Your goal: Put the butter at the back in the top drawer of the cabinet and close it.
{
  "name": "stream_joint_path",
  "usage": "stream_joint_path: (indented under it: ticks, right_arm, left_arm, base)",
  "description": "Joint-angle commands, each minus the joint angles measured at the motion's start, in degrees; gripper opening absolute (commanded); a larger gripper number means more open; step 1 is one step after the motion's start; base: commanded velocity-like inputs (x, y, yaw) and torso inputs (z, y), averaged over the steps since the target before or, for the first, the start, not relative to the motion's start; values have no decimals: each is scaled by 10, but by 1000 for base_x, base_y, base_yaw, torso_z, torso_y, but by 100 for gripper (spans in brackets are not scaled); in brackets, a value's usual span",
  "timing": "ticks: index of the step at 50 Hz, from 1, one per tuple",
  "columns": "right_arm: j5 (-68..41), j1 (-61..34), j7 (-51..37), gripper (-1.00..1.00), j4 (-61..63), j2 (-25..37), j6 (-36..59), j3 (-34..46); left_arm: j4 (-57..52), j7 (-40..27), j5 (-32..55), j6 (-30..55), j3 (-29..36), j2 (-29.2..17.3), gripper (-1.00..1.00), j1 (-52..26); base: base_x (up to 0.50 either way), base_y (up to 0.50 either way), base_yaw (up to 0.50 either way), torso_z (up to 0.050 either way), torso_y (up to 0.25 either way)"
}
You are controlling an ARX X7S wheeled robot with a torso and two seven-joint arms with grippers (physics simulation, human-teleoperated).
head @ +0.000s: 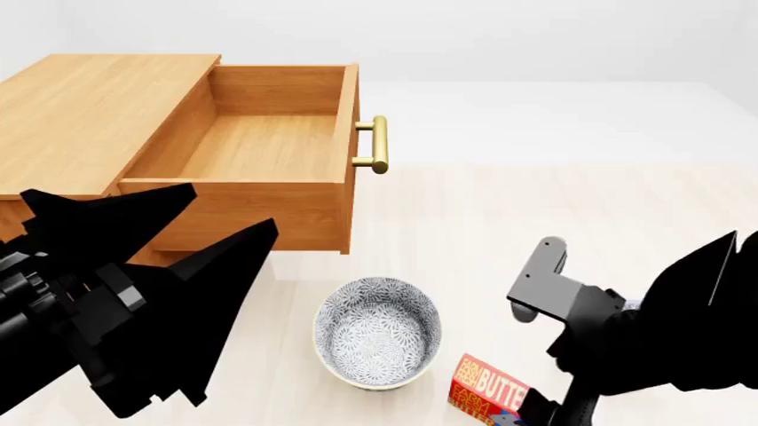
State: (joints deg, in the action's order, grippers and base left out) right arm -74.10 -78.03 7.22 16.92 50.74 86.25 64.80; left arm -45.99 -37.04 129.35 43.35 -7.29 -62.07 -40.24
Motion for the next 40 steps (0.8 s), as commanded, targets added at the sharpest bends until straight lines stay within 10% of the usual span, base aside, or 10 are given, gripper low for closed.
stream_joint_path:
  ticks: [1,40]
  right_arm:
    - [50,-6,23,100,-32,-25,-15,57]
    - [170,21,106,100,-143,-93,-105,181]
  left_arm:
    - [-1,-2,0,0,2,1,100,-2]
    - [3,0,-9,5,6,9,100,6]
  base:
    - [0,0,0,0,0]
    - [0,0,0,0,0]
